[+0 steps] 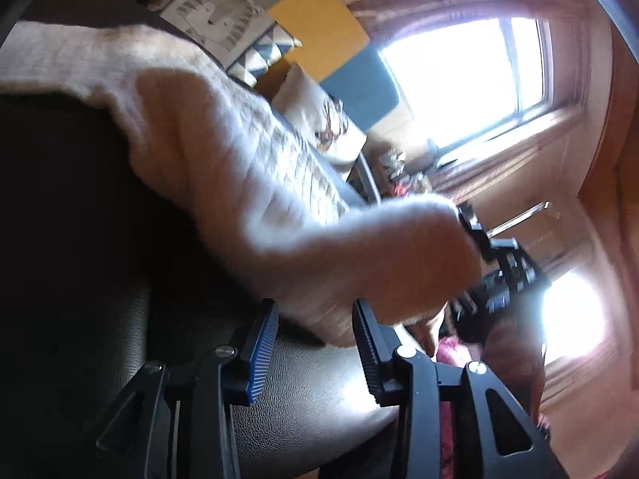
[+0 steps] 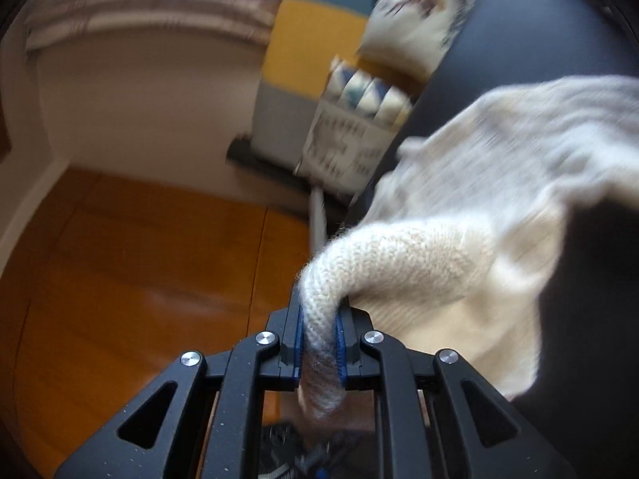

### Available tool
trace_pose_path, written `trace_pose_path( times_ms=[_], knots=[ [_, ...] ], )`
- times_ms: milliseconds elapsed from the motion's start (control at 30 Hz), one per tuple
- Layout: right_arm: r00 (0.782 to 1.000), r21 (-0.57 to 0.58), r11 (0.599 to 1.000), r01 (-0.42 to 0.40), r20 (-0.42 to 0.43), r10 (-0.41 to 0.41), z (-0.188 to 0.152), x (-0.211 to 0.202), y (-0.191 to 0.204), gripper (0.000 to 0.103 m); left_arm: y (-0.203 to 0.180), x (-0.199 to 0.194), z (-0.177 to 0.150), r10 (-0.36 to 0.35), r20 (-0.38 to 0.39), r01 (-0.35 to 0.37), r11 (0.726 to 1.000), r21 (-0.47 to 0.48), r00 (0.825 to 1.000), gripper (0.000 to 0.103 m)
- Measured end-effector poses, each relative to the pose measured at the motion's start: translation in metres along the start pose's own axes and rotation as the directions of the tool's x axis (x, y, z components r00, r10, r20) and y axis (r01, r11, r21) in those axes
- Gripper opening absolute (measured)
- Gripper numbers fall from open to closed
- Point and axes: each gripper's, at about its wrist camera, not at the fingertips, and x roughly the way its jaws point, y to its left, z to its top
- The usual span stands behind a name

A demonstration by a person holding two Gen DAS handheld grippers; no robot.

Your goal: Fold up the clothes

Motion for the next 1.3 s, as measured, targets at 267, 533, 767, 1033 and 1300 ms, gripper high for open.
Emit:
trace_pose_path(
  times_ms=[267, 533, 767, 1033, 1300],
  knots=[
    [0.963, 0.015, 0.968, 0.25, 0.101, -0.25, 0.022, -0.016, -0.051, 0.013, -0.01, 0.06, -0.008, 0.027, -0.063, -0.029, 0.999, -0.022, 0.998, 0.039],
    [0.957, 0.052, 0.961, 0.271, 0.091, -0.275, 0.025, -0.018, -0.081, 0.013, -0.016, 0.095, -0.009, -0.01, -0.012, 0.009, 0.998, -0.067, 1.0, 0.05],
    [0.959, 0.077, 0.96, 0.27, 0.067, -0.275, 0.014, -0.019, -0.089, 0.013, -0.023, 0.111, -0.004, 0.058, -0.091, -0.056, 0.998, 0.028, 0.994, 0.014],
    [0.952, -0.022, 0.952, 0.306, 0.041, -0.305, 0.001, -0.014, -0.068, 0.013, -0.05, 0.077, 0.017, 0.054, -0.074, -0.039, 0.982, 0.186, 0.996, 0.011],
    [0.96, -0.245, 0.931, 0.269, -0.008, -0.28, -0.018, -0.008, -0.009, 0.013, -0.074, 0.004, 0.06, 0.048, -0.142, -0.014, 0.972, 0.237, 0.989, 0.011]
  ],
)
